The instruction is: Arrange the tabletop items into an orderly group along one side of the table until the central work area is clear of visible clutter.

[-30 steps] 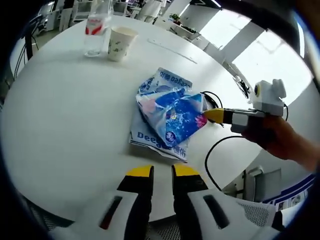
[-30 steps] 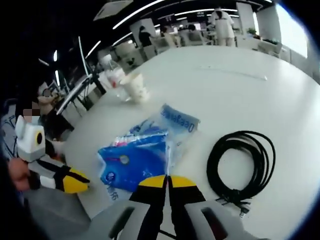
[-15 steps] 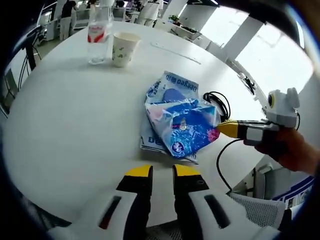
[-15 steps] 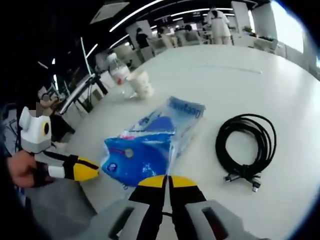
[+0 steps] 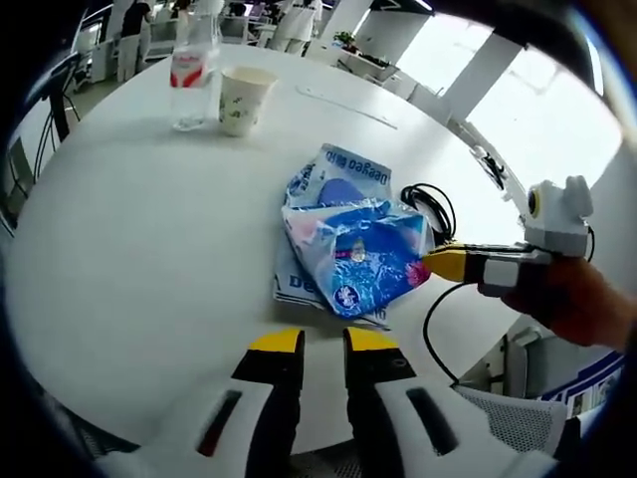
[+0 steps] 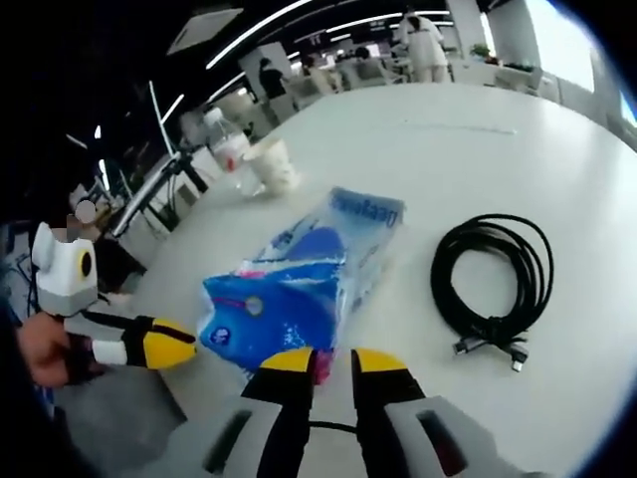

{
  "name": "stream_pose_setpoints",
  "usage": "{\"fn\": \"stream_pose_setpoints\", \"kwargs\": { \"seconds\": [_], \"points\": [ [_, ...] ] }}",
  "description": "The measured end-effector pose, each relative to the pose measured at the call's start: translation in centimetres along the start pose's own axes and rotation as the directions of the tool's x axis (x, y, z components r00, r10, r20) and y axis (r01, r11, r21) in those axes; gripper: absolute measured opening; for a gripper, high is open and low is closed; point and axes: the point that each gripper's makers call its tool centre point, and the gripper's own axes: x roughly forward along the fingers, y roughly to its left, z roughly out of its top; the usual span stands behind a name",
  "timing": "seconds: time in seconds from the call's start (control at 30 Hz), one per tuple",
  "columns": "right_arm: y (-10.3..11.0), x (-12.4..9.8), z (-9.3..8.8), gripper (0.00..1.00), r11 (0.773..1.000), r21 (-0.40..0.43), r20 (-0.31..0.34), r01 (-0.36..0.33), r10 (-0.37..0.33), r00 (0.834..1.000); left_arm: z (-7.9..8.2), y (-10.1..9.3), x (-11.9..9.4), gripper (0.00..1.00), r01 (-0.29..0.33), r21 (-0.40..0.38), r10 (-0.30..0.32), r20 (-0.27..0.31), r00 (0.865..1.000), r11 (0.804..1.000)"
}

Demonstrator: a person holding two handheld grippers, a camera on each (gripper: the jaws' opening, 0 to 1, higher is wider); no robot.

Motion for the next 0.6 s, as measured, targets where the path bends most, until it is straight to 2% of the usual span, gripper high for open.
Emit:
{"fn": "stream_pose_setpoints", "kwargs": {
  "seconds": [0.13, 0.23, 0.37, 0.6],
  "points": [
    [0.0, 0.3, -0.1, 0.11, 1.000, 0.027, -0.005, -0.006, 0.006, 1.000, 0.2, 0.0, -0.1, 0.13, 0.004, -0.006, -0.004, 0.006, 1.000, 1.000],
    [0.1, 0.3, 0.3, 0.00, 1.000, 0.018, 0.006, 0.001, -0.001, 1.000, 0.2, 0.1, -0.1, 0.13, 0.007, -0.016, -0.007, 0.009, 1.000, 1.000],
    [0.0, 0.1, 1.0, 0.00, 0.999, 0.036, 0.014, 0.002, -0.002, 1.000, 0.2, 0.2, -0.2, 0.12, 0.006, -0.024, -0.006, 0.012, 1.000, 1.000],
    [-1.2, -0.8, 3.2, 0.00, 0.996, 0.084, 0.076, 0.001, -0.008, 0.997, 0.0, 0.1, -0.2, 0.13, 0.010, -0.028, -0.010, 0.011, 1.000, 1.000]
  ]
}}
